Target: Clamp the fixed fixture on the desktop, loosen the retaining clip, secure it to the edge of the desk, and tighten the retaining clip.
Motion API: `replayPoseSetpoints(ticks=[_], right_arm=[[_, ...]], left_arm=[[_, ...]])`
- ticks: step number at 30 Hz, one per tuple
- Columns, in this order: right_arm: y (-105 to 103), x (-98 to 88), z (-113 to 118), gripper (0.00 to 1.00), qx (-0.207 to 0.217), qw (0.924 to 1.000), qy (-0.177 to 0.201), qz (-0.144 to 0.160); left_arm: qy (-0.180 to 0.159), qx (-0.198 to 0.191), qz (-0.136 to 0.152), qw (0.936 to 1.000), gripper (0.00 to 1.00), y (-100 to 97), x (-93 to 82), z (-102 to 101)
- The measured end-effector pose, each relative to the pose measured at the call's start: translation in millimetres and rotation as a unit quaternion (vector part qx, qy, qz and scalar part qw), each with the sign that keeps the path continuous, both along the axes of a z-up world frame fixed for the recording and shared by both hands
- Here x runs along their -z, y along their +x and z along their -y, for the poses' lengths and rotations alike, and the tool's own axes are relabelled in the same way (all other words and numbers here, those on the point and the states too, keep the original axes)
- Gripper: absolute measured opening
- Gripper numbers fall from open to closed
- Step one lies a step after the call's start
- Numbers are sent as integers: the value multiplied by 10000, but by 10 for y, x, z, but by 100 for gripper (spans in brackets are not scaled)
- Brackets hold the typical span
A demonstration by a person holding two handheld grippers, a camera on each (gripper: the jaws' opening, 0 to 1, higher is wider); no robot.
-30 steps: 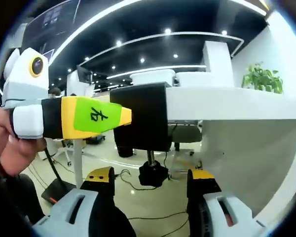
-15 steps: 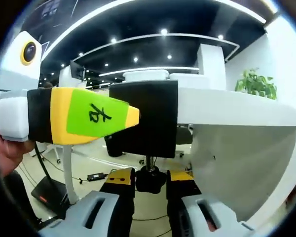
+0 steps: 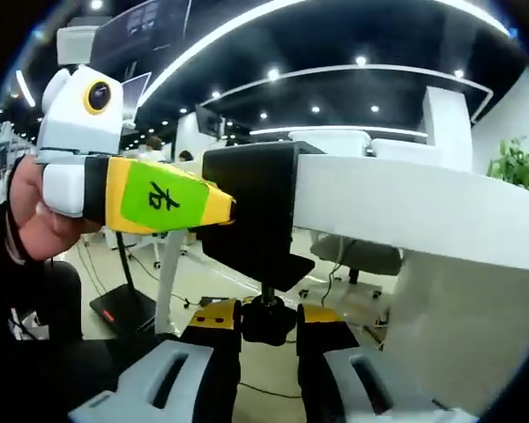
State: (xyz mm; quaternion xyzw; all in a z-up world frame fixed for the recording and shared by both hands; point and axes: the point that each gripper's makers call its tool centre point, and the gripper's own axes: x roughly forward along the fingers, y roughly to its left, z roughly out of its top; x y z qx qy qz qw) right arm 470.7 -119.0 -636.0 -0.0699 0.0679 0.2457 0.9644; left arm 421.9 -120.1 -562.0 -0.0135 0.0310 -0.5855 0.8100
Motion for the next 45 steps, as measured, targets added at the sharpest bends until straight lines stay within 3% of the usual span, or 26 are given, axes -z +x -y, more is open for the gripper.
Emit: replayPoseSetpoints(ticks=[11, 17, 21, 23, 25, 26, 28, 29, 30, 32, 37, 39, 43, 45], right_arm=[[-4, -22, -87, 22, -1296, 9915, -102, 2], [7, -23, -127, 22, -1637, 9864, -100, 137], [14, -23, -120, 23, -1636, 9863, -74, 183], [31, -11, -75, 25, -1361, 9906, -61, 80], [71, -14, 10, 34, -747, 9972, 104, -16], [73, 5, 74, 37, -234, 9991, 315, -139], [11, 20, 91, 38, 353, 9981, 476, -165], [3, 21, 90, 40, 445, 9979, 452, -140], [-45, 27, 26, 46, 790, 9965, 276, -38], [-84, 37, -74, 58, 1205, 9919, 381, -88], [-143, 4, -223, 62, 1589, 9860, 489, -92], [-117, 10, -152, 62, 1934, 9791, 614, -148], [-4, 81, -29, 58, 2223, 9720, 716, -275], [24, 89, 0, 50, 2309, 9704, 674, -234]], left_arm=[[101, 49, 62, 9999, 3, -36, 24, 34], [128, 61, 91, 9999, 3, -41, 29, 25], [137, 76, 87, 9998, 3, -43, 30, 26], [136, 63, 74, 9999, 3, -43, 30, 24], [134, 50, 72, 9999, 3, -44, 8, 16], [120, 43, 71, 9999, 3, -42, -8, 10], [51, 9, 55, 10000, 3, -43, -47, 5], [47, -2, 77, 10000, 3, -45, -55, 5], [40, -26, 116, 9999, 3, -46, -75, 2], [44, -29, 141, 9999, 3, -40, -71, -7], [57, -62, 39, 10000, 3, -19, -1, -35], [29, -80, 20, 10000, 3, -42, -30, -41], [21, -112, 3, 9999, 3, -41, -15, -53], [4, -103, -19, 9999, 3, -41, -13, -57]])
